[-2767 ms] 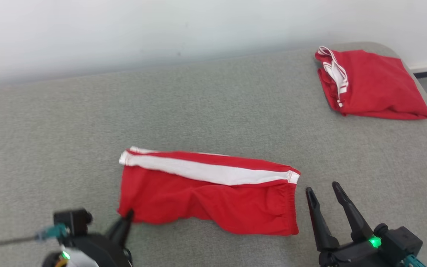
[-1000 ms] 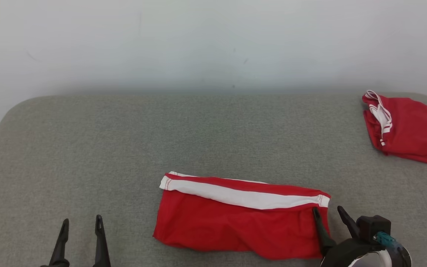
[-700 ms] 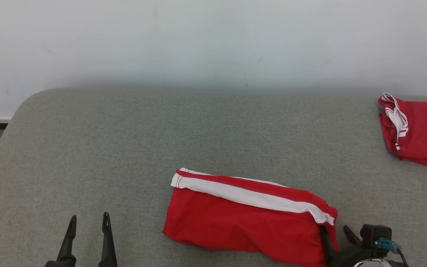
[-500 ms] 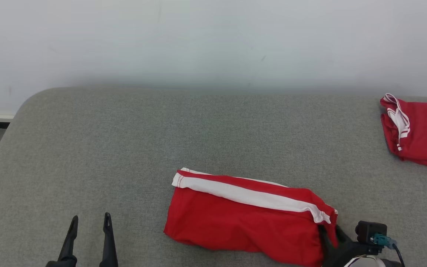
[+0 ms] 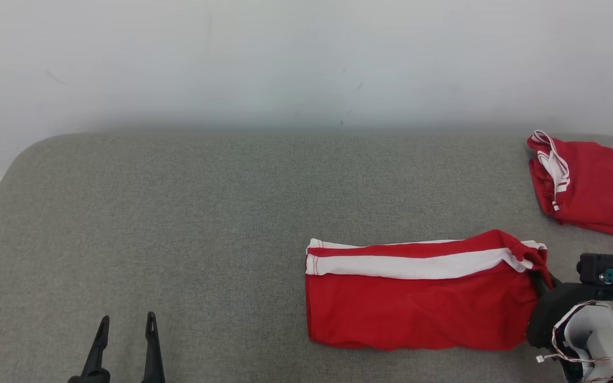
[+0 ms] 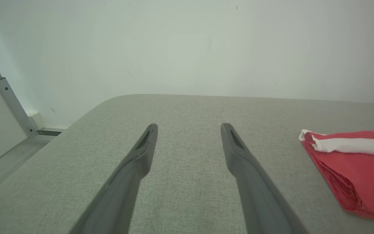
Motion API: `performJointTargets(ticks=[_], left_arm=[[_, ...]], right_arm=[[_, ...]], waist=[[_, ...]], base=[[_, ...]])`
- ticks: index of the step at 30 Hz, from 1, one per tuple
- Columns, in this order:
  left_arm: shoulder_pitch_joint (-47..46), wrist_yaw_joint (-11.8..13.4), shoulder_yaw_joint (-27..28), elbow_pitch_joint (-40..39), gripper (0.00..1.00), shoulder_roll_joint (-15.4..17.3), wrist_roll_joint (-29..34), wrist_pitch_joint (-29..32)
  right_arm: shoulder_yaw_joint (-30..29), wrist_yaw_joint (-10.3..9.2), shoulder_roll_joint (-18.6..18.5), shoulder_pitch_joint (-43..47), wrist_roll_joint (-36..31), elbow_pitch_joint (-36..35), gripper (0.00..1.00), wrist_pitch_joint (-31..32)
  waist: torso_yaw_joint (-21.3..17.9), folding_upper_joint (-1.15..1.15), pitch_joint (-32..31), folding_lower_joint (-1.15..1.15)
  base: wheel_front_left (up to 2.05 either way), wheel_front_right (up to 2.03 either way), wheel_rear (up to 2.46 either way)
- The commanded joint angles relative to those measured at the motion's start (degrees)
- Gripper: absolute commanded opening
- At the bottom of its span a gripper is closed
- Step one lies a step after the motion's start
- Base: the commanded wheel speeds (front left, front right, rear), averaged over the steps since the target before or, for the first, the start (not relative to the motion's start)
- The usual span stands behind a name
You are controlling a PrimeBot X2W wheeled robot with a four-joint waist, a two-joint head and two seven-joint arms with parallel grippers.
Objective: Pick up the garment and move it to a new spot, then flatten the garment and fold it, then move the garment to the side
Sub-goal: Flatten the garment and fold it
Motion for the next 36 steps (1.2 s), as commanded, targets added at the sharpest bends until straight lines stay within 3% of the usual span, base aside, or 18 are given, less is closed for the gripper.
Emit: performJointTargets(ticks=[1,4,7,12,19,22,28,36], left_arm=[[-0.5,-0.2,0.1,0.4,1.0,0.3,0.3,-0.2],[-0.5,0.1,0.2,1.7,1.0,0.7,1.0,-0.2],[-0.3,0.5,0.7,2.5,1.0,0.9,0.9,-0.2],[0.1,1.0,1.8,2.7,1.0,1.0,0.3,-0.2],[0.2,1.4,1.6,2.7,1.0,0.9,0.4,-0.2],[0.2,1.6,1.1,2.5,1.0,0.4,0.5,0.0],[-1.6,0.6,-0.2,3.9,1.0,0.0,0.0,0.0],[-4.2,-0.2,-2.0,6.2,1.0,-0.9,-0.2,-0.1]], right_arm=[[0.6,-0.17,-0.9,-0.8,1.3,0.2,0.0,1.1],[1.2,-0.18,-3.7,-1.5,3.9,-0.3,0.0,3.5],[0.9,-0.17,-3.5,-2.2,9.5,-1.9,0.0,7.1],[0.6,-0.17,-0.8,-1.1,23.9,-10.2,0.0,17.9],[-1.0,-0.17,3.4,0.0,33.2,-17.9,0.0,27.8],[-2.2,-0.16,6.3,-0.7,34.2,-18.3,0.0,31.3],[-3.4,-0.16,13.0,-4.2,30.2,-15.3,0.0,34.4],[-5.5,-0.16,16.7,-8.2,20.1,-6.4,0.0,32.1]], waist=[[-0.2,0.0,-0.2,0.0],[-0.7,0.0,-0.7,0.0],[-1.3,0.0,-1.1,0.0],[-2.0,0.0,-1.6,0.0],[-2.0,0.0,-1.8,0.0],[-1.7,0.0,-1.7,0.0],[0.0,0.0,-1.0,0.0],[3.3,0.0,0.1,0.0]], base=[[0.0,0.0,0.0],[0.0,0.0,0.0],[0.0,0.0,0.0],[0.0,0.0,0.0],[0.0,0.0,0.0],[0.0,0.0,0.0],[0.0,0.0,0.0],[0.0,0.0,0.0]])
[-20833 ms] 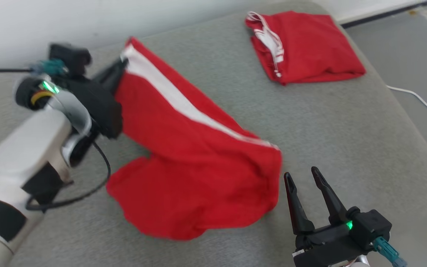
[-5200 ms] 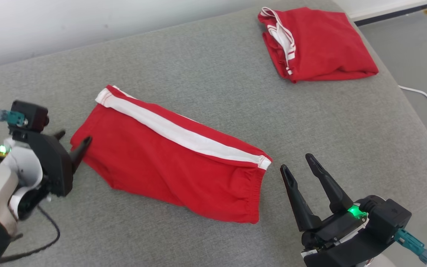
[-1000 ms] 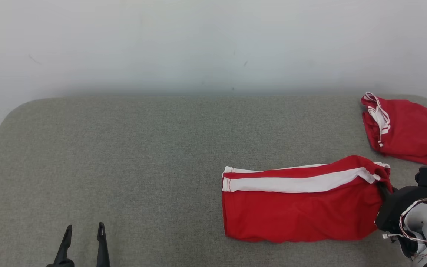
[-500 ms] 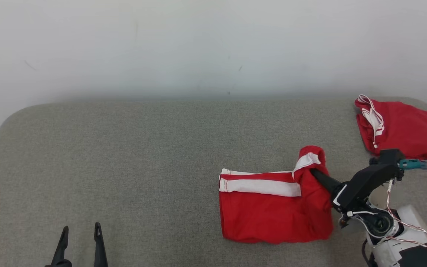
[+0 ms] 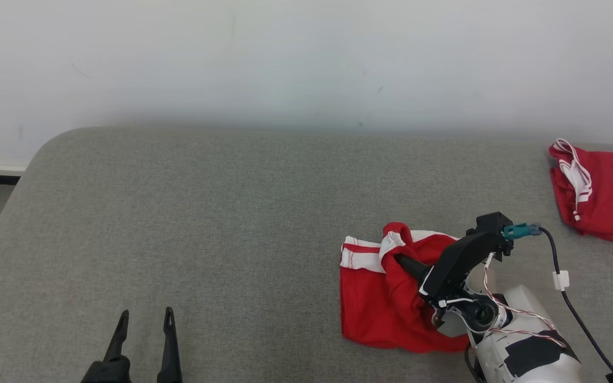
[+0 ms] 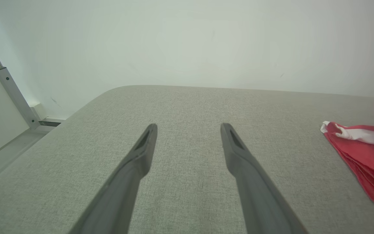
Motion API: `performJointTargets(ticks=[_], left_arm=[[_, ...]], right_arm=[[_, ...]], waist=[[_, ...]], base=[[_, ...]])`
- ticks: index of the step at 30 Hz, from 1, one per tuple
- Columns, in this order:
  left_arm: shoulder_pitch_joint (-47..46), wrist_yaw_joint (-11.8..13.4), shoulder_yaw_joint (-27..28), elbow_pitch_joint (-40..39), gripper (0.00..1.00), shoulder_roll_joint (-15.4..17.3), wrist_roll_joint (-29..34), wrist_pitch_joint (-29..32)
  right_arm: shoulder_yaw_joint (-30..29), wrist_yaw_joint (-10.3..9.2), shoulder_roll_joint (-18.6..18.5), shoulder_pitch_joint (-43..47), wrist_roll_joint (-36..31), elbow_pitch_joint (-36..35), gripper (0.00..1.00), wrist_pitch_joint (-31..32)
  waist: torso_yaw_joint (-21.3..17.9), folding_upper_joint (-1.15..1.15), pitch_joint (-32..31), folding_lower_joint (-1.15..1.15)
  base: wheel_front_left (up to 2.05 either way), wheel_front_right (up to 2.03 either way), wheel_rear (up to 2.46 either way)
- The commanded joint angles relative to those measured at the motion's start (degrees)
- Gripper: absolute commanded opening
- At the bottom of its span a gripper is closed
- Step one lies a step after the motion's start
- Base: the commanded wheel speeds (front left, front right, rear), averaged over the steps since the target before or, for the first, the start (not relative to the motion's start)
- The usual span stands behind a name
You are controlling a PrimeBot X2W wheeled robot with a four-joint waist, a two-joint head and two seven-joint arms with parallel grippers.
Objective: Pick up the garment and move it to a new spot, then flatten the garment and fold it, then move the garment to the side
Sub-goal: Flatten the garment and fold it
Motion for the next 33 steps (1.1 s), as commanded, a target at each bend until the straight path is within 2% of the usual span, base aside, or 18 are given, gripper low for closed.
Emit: performJointTargets(ticks=[1,4,8,9,10,11,15,20,21,28,33], left_arm=[[-0.9,-0.5,-0.3,0.6,1.0,-0.3,-0.3,-0.3],[-1.4,-0.4,-0.4,1.5,1.0,-0.5,-0.6,-0.3],[-1.6,-0.6,-0.5,2.1,1.0,-0.7,-0.7,-0.3],[-1.7,-0.6,-0.4,2.1,1.0,-0.7,-0.7,-0.3],[-1.7,-0.6,-0.3,2.1,1.0,-0.7,-0.8,-0.3],[-1.6,-0.6,-0.2,2.1,1.0,-0.7,-0.8,-0.3],[-0.9,-0.6,0.3,1.9,1.0,-0.5,-0.9,-0.3],[0.3,-0.2,1.4,1.2,1.0,0.1,-0.9,-0.3],[0.3,-0.2,1.4,1.2,1.0,0.1,-0.9,-0.3],[2.1,1.0,3.1,-1.3,1.0,0.5,-0.9,-0.3],[2.7,1.4,4.5,-2.4,1.0,1.1,-1.2,-0.3]], right_arm=[[-1.1,-0.15,0.7,-1.1,0.0,1.7,0.0,-0.9],[-0.7,-0.15,1.1,-1.9,-0.1,3.8,0.0,-2.0],[3.4,-0.15,1.2,-2.2,1.7,6.0,0.0,-3.8],[4.0,-0.15,1.1,-2.3,2.4,6.6,0.15,-4.3],[5.0,-0.15,1.1,-2.5,2.4,6.7,0.5,-5.1],[6.0,-0.15,1.1,-2.7,2.8,6.4,0.98,-5.5],[9.0,-0.15,1.1,-2.1,2.6,3.0,1.0,-7.5],[9.7,-0.15,-2.8,1.4,2.4,-6.3,1.0,-9.7],[9.7,-0.15,-2.8,1.4,2.4,-6.3,1.0,-9.7],[7.7,-0.15,-10.0,8.2,-0.4,-21.6,1.0,-20.0],[5.0,-0.15,-11.2,13.3,-4.0,-26.5,1.0,-28.2]], waist=[[1.4,0.0,0.5,0.0],[2.0,0.0,0.5,0.0],[2.3,0.0,0.5,0.0],[2.3,0.0,0.4,0.0],[2.3,0.0,0.3,0.0],[2.2,0.0,0.3,0.0],[1.3,0.0,-0.3,0.0],[-0.4,0.0,-1.0,0.0],[-0.4,0.0,-1.0,0.0],[-3.8,0.0,-0.7,0.0],[-6.2,0.0,-0.5,0.0]], base=[[0.0,0.0,0.0],[0.0,0.0,0.0],[0.0,0.0,0.0],[0.0,0.0,0.0],[0.0,0.0,0.0],[0.0,0.0,0.0],[0.0,0.0,0.0],[0.0,0.0,0.0],[0.0,0.0,0.0],[0.0,0.0,0.0],[0.0,0.0,0.0]])
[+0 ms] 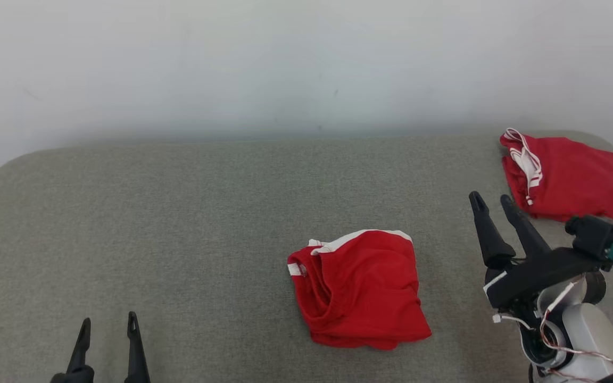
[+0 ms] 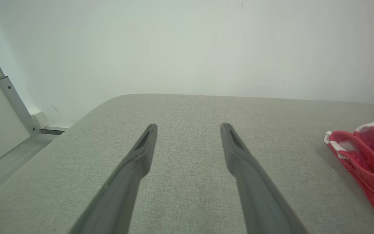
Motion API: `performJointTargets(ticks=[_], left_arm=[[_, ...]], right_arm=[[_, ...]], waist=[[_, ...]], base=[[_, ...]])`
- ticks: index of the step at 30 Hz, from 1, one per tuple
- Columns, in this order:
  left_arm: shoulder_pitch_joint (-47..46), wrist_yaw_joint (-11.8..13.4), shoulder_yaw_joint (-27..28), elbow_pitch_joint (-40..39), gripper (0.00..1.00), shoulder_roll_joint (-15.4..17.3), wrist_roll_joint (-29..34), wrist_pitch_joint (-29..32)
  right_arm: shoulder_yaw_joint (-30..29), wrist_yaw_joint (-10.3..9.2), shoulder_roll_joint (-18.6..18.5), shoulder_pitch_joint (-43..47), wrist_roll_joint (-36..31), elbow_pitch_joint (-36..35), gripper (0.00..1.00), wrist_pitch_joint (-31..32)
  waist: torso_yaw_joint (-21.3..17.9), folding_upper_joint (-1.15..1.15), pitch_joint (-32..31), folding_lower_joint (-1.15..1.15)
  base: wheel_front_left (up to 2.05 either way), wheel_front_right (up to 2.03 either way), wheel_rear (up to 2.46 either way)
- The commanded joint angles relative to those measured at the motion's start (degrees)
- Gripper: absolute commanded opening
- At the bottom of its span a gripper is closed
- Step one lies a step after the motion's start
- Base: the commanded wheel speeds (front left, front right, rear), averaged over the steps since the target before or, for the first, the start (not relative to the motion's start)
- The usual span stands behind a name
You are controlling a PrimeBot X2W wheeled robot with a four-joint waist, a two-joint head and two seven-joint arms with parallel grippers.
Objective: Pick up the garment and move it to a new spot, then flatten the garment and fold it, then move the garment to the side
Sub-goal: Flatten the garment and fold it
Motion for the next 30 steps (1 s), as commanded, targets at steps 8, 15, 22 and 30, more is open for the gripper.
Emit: performJointTargets(ticks=[8,15,22,30], left_arm=[[0.0,0.3,0.1,-1.0,1.0,0.8,0.1,-0.2],[1.1,-0.7,-0.1,-1.9,1.0,1.6,0.4,-0.2],[2.7,-1.4,-1.5,-2.6,1.0,2.6,1.8,-0.2],[4.4,-0.7,-1.2,-3.9,1.0,3.0,1.1,0.0]], right_arm=[[-2.5,-0.15,-0.4,9.3,-8.4,-3.8,1.0,-12.5],[-4.0,-0.15,1.1,15.8,-19.3,-6.8,1.0,-17.4],[-7.2,-0.15,6.0,21.4,-27.3,-11.2,1.0,-17.8],[-6.9,-0.15,8.9,24.9,-32.7,-14.6,1.0,-17.8]], waist=[[-2.5,0.0,-0.5,0.0],[-2.4,0.0,-1.3,0.0],[-0.6,0.0,-2.8,0.0],[0.6,0.0,-3.6,0.0]], base=[[0.0,0.0,0.0],[0.0,0.0,0.0],[0.0,0.0,0.0],[0.0,0.0,0.0]])
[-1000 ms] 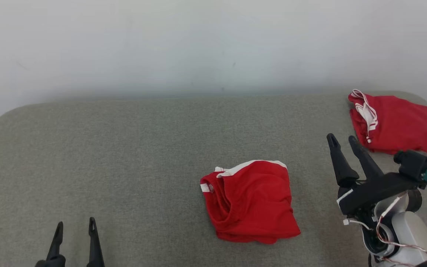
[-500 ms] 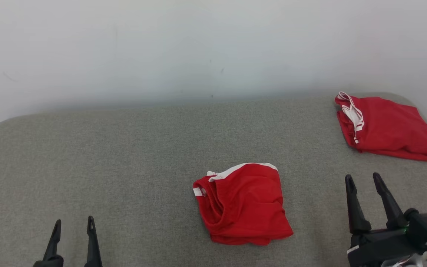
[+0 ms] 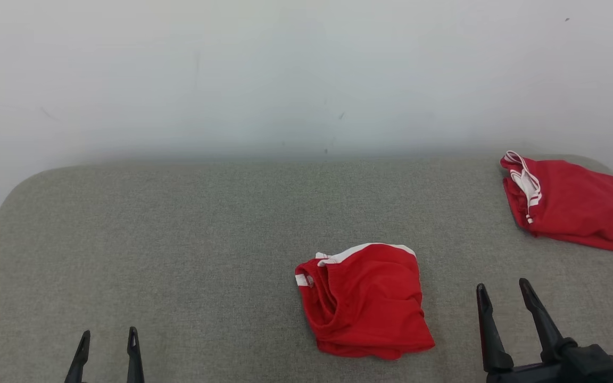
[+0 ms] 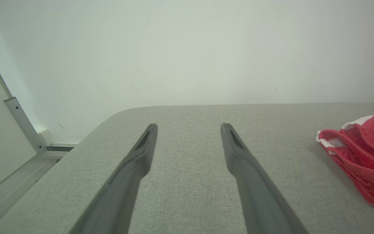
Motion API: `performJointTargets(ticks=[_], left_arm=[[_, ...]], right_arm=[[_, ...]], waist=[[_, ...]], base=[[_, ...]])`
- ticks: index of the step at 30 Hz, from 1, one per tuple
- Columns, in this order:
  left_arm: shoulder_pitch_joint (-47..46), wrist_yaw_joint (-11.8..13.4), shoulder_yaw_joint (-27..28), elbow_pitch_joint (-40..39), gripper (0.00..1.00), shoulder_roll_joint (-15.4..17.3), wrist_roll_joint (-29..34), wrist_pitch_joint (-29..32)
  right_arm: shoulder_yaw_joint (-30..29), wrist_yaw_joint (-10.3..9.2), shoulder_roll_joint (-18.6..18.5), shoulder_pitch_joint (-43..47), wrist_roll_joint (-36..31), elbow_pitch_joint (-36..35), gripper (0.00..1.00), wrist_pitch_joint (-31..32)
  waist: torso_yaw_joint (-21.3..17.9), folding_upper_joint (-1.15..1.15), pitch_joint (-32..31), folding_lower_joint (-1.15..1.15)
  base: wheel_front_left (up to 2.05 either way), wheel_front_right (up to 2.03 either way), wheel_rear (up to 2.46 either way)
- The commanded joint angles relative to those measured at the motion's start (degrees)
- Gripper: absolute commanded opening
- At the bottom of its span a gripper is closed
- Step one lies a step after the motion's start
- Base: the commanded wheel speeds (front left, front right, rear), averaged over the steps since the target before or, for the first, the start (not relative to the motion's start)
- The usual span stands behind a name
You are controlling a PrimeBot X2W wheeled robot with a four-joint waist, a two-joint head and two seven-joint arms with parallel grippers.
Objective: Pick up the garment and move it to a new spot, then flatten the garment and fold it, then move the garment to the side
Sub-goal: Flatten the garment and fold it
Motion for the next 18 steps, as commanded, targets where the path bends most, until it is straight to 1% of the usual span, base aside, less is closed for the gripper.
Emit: performJointTargets(ticks=[1,9,14,18], left_arm=[[0.9,0.1,0.1,-0.3,1.0,0.4,-0.2,0.0],[1.7,-0.3,-1.3,-1.2,1.0,1.4,1.0,1.0],[1.8,0.5,-2.1,-2.2,1.0,2.0,2.0,2.0],[1.8,0.7,-1.8,-2.6,1.0,2.3,1.5,2.3]], right_arm=[[0.3,-0.15,0.4,1.0,-0.9,-0.2,1.0,-0.2],[0.8,-0.15,1.4,2.0,-3.4,0.5,1.0,-0.2],[1.2,-0.15,1.8,1.9,-3.9,1.2,1.0,-0.2],[1.4,-0.15,2.2,1.7,-4.4,1.4,1.0,-0.2]], waist=[[0.2,0.0,-0.2,0.0],[0.4,0.0,-0.5,0.0],[0.4,0.0,-0.6,0.0],[0.4,0.0,-0.7,0.0]], base=[[0.0,0.0,0.0],[0.0,0.0,0.0],[0.0,0.0,0.0],[0.0,0.0,0.0]])
